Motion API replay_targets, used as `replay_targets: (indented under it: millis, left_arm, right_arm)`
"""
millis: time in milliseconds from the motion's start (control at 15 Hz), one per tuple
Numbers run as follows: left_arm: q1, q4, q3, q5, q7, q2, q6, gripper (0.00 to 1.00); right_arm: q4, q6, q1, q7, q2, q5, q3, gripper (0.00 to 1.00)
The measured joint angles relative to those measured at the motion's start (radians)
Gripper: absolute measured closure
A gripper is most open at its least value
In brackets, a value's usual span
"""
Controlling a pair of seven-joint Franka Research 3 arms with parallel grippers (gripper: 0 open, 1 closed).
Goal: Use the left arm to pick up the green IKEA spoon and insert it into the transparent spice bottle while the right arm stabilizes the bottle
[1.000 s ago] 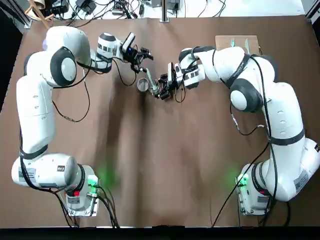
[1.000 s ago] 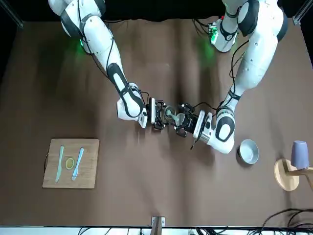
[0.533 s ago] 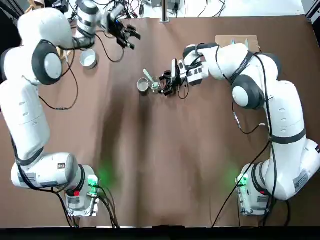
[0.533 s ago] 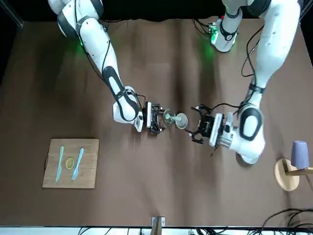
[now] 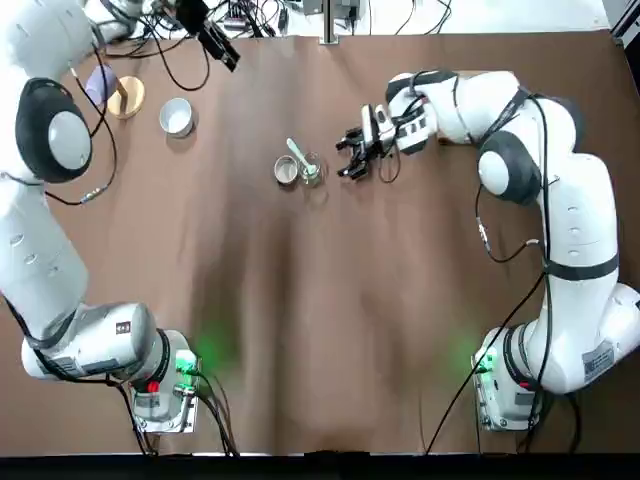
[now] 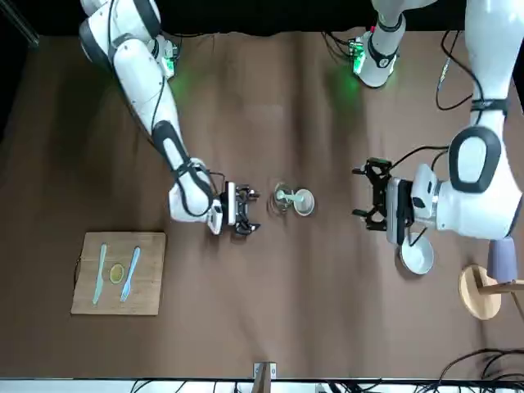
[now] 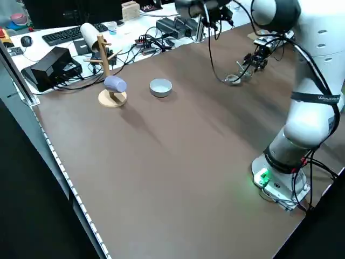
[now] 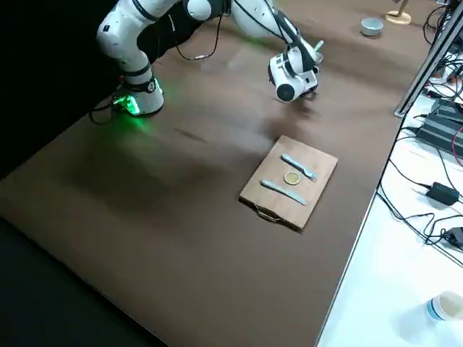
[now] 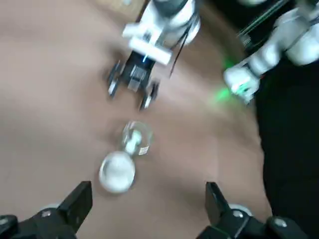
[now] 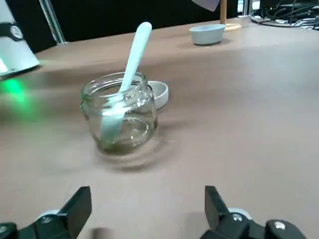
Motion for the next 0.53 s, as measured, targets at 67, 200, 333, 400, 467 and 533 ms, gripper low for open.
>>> replay_targets:
  millis: [67, 200, 333, 400, 467, 533]
  left_arm:
    - [-0.002, 0.000, -0.001, 0.073, -0.101, -0.023, 0.015, 0.00]
    - [-0.005, 0.000, -0.006, 0.178, -0.302, -0.061, 0.037, 0.00]
    - [-0.012, -0.001, -0.009, 0.260, -0.463, -0.088, 0.048, 0.00]
    - [-0.017, -0.001, -0.009, 0.300, -0.529, -0.100, 0.051, 0.00]
    - [-0.020, -0.001, -0.010, 0.345, -0.595, -0.113, 0.059, 0.00]
    - [-0.024, -0.001, -0.011, 0.390, -0.670, -0.127, 0.074, 0.00]
  right_arm:
    - [0.003, -0.043, -0.036, 0.012, 0.000, -0.035, -0.001, 0.00]
    - [0.026, -0.115, -0.100, 0.074, -0.005, -0.119, -0.002, 0.00]
    - [0.077, -0.202, -0.161, 0.207, -0.012, -0.234, -0.002, 0.00]
    - [0.112, -0.245, -0.191, 0.308, -0.019, -0.308, -0.002, 0.00]
    - [0.154, -0.291, -0.221, 0.429, -0.028, -0.387, -0.002, 0.00]
    - [0.202, -0.341, -0.248, 0.553, -0.036, -0.459, -0.002, 0.00]
